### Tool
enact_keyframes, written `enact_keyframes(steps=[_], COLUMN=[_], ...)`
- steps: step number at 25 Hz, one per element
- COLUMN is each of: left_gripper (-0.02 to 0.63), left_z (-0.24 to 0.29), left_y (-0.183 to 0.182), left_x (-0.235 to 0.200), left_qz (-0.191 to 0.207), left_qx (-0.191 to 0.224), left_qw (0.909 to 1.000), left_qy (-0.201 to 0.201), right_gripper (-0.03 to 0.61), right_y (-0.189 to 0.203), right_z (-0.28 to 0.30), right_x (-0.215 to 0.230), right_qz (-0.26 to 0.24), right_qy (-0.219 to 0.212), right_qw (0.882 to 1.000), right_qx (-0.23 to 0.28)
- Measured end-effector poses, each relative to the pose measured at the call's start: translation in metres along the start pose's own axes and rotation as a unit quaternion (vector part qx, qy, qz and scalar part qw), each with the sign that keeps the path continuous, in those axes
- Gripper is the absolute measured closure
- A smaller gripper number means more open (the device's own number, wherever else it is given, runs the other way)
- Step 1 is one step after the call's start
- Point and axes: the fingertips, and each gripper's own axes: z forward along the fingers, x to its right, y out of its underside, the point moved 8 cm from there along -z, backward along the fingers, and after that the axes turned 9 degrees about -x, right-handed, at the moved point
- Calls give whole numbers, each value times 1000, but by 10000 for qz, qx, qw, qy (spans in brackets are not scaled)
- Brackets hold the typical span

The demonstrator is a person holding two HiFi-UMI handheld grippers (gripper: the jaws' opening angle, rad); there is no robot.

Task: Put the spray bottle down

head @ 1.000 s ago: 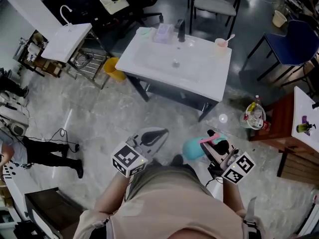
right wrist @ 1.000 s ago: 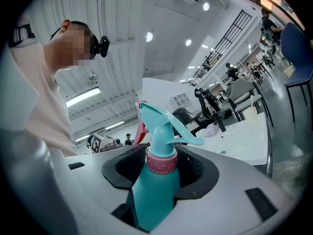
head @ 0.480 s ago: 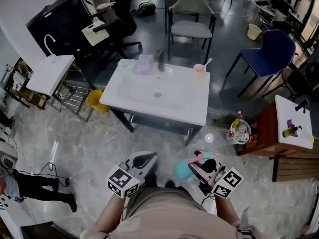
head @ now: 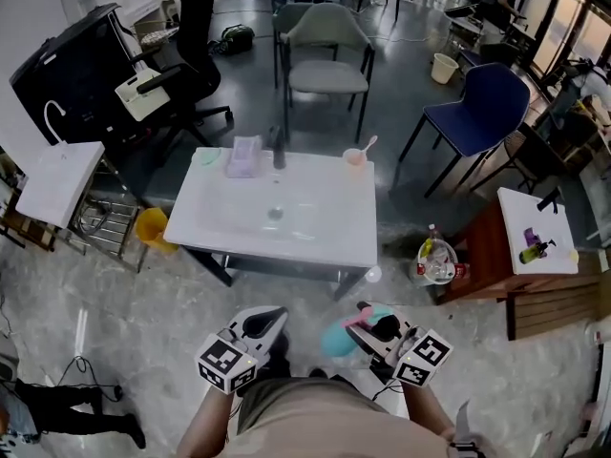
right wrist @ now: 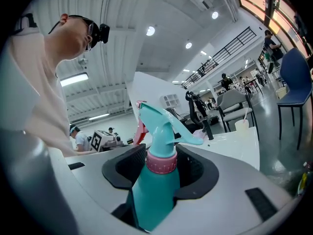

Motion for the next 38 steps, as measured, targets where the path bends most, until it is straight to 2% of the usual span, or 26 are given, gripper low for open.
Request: enact_keyframes(steps=[8,14,26,38], left_gripper=[606,606,606,606], left_z=[1,7,21,18], left_y=[-3,-17,-21,-18], left_x=[-35,-62,-85,-135], left_qz=[-97,-130,-195,-401], left_qx=[52,203,74,113], left_qw=[9999,9996,9994,9985], left_qy=[39,116,281,368], right_gripper=[387,387,387,387], right_y=[-14,-30,-40,-62], right_z=[28,50,71,113], right_x=[12,22,44,63], right_qz=[-127,-258,-220,-479], right_qy=[135,176,475,958], right_qw=[9998,9995,9985,9939], right_qx=[-71,-37,-159,-253])
